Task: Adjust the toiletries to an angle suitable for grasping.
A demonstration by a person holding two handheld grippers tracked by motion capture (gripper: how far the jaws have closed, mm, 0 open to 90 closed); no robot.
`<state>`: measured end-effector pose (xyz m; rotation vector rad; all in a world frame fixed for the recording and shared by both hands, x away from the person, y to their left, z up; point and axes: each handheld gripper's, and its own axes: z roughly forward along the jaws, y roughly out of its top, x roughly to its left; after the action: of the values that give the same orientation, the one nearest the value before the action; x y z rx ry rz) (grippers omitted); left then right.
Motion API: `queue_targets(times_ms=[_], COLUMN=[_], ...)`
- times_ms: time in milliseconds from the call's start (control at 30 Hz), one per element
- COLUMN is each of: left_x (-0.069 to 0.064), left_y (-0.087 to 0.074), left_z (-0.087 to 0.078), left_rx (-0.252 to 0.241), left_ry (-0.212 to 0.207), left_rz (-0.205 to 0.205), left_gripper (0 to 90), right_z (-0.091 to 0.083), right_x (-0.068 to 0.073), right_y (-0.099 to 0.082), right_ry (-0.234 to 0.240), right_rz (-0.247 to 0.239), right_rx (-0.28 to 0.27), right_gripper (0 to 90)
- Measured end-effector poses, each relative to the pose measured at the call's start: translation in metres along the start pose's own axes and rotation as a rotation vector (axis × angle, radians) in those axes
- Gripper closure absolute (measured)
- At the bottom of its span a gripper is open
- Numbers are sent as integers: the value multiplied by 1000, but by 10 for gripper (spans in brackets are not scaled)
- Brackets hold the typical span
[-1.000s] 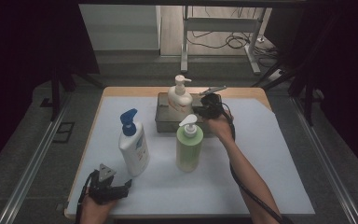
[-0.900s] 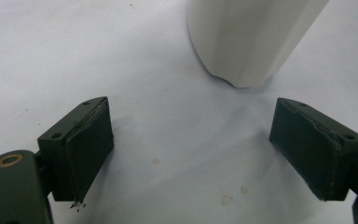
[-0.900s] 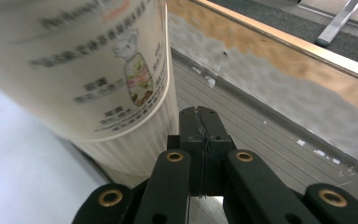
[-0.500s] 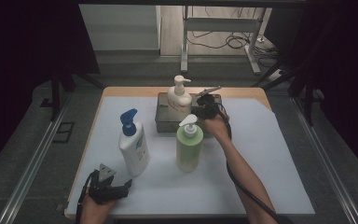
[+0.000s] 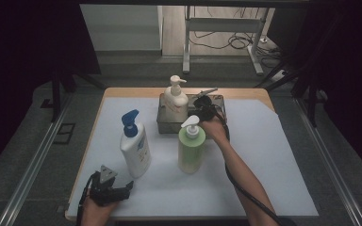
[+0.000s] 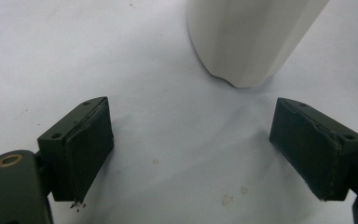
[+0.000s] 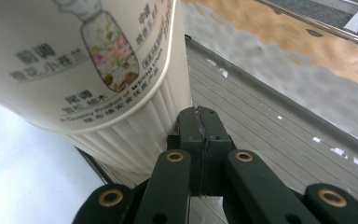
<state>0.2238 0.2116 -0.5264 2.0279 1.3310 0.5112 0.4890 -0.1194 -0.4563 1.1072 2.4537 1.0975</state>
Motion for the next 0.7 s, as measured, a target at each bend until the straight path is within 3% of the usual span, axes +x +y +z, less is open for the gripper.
queue_targets(times_ms=[700], left_x=[0], left_y=[0], left_z=[0], left_rx=[1], left_ry=[0], left_rz=[0], left_gripper=[130], right_z=[11], right_x=[14], right_y=[8], right_ry=[41], right_rz=[-12], right_rx=[-5], right_gripper=[895])
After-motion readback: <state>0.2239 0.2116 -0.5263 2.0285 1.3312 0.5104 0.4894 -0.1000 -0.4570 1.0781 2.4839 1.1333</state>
